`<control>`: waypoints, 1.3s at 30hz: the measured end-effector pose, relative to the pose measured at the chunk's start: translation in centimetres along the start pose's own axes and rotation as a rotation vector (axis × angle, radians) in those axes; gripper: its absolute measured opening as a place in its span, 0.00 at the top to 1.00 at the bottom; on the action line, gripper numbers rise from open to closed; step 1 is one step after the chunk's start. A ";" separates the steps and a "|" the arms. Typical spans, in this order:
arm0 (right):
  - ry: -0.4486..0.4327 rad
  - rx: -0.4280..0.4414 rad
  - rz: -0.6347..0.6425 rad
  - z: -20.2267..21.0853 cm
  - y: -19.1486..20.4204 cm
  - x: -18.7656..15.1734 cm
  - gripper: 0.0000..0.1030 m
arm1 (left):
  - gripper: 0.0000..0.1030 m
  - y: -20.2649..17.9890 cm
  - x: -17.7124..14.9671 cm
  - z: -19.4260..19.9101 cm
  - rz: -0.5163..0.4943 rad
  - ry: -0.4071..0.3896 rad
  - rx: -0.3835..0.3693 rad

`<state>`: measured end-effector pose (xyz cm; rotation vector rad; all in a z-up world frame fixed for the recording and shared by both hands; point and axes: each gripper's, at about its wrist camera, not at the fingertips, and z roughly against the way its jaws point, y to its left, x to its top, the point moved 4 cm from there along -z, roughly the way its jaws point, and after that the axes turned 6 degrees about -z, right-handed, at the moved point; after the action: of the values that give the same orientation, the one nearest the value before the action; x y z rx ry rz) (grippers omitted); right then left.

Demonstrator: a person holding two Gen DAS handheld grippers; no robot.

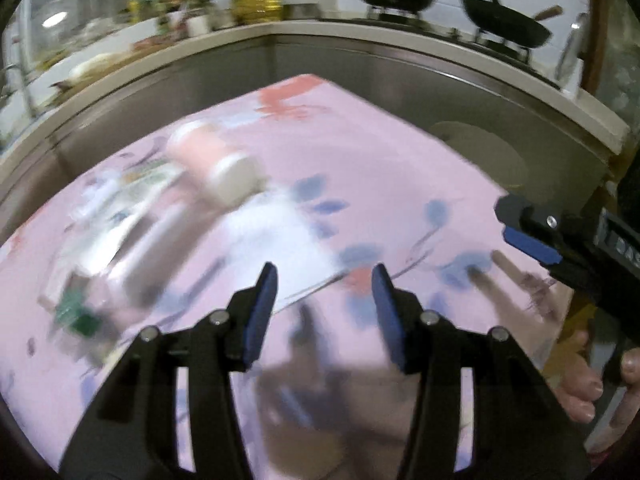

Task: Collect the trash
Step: 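Move both empty grippers back over the remaining table items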

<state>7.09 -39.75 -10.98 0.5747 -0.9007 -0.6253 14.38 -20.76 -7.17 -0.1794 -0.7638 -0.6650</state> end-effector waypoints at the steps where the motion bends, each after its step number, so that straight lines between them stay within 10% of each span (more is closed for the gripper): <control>1: 0.020 0.004 0.015 -0.3 0.7 -0.9 0.37 | 0.54 1.2 -0.8 0.6 0.015 0.002 0.031; 14: 0.214 0.019 0.205 -2.5 8.4 -9.9 0.37 | 0.54 10.7 -7.1 5.9 0.179 -0.003 0.241; 39: 0.327 0.023 0.280 -4.7 12.3 -14.7 0.37 | 0.54 17.1 -12.3 7.7 0.312 0.041 0.330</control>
<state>7.25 -20.09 -12.70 0.5404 -0.6639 -0.2580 13.89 1.58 -8.77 0.0181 -0.7754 -0.2413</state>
